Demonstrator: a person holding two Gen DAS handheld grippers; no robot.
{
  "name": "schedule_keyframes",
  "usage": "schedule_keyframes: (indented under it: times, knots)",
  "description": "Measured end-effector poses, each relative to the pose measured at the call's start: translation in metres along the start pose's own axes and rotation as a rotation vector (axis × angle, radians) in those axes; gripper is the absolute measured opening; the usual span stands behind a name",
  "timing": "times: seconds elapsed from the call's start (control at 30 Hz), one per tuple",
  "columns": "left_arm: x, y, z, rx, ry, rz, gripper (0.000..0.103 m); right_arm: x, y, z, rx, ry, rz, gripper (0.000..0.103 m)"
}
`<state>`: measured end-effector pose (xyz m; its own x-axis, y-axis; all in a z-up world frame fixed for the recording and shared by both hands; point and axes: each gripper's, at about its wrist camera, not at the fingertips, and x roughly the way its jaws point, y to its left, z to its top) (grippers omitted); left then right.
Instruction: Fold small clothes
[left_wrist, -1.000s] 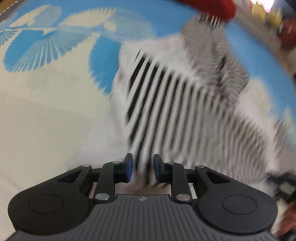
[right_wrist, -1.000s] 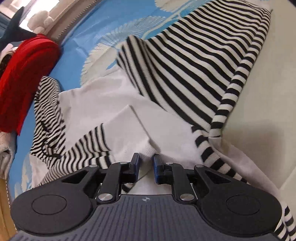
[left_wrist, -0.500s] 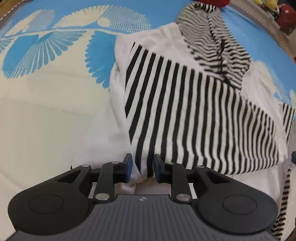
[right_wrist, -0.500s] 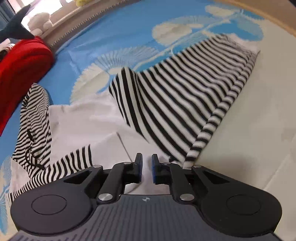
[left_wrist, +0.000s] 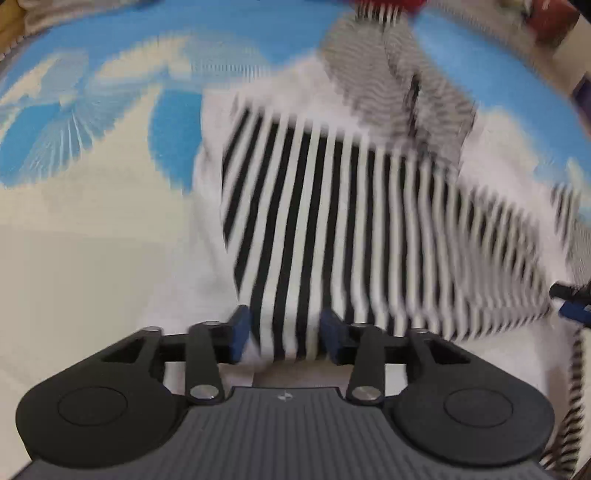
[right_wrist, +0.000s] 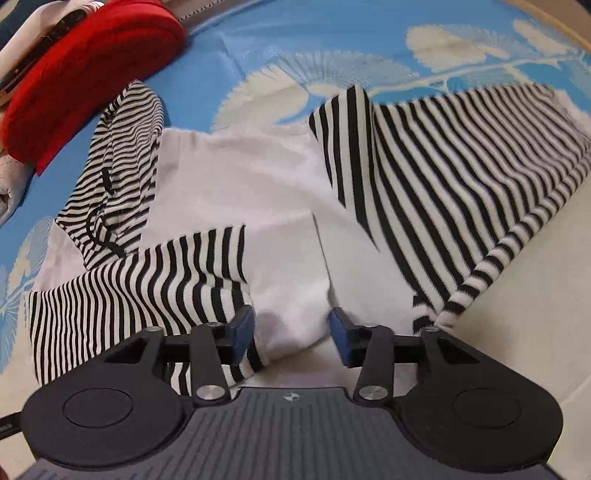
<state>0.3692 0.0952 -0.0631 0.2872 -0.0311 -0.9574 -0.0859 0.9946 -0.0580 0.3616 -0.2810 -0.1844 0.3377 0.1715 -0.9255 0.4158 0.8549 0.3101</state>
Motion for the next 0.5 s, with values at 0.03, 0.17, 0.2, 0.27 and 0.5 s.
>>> schedule_keyframes:
  times: [0.03,0.17,0.2,0.27,0.5]
  knots:
    - [0.009,0.000,-0.003,-0.014,0.040,0.005,0.049,0.003,-0.005,-0.001,0.031,0.028,-0.020,0.050]
    - [-0.011,-0.009,0.003,-0.007,-0.055,0.005,0.049,-0.024,-0.009,0.011,0.016,-0.076,-0.013,0.050]
    - [-0.018,-0.013,0.004,0.004,-0.083,-0.002,0.049,-0.033,-0.010,0.015,0.004,-0.118,0.002,0.050]
    - [-0.031,-0.022,0.008,0.030,-0.124,0.001,0.049,-0.051,-0.019,0.025,-0.002,-0.194,0.017,0.050]
    - [-0.040,-0.051,0.007,0.060,-0.146,-0.062,0.049,-0.069,-0.095,0.057,0.158,-0.300,-0.020,0.024]
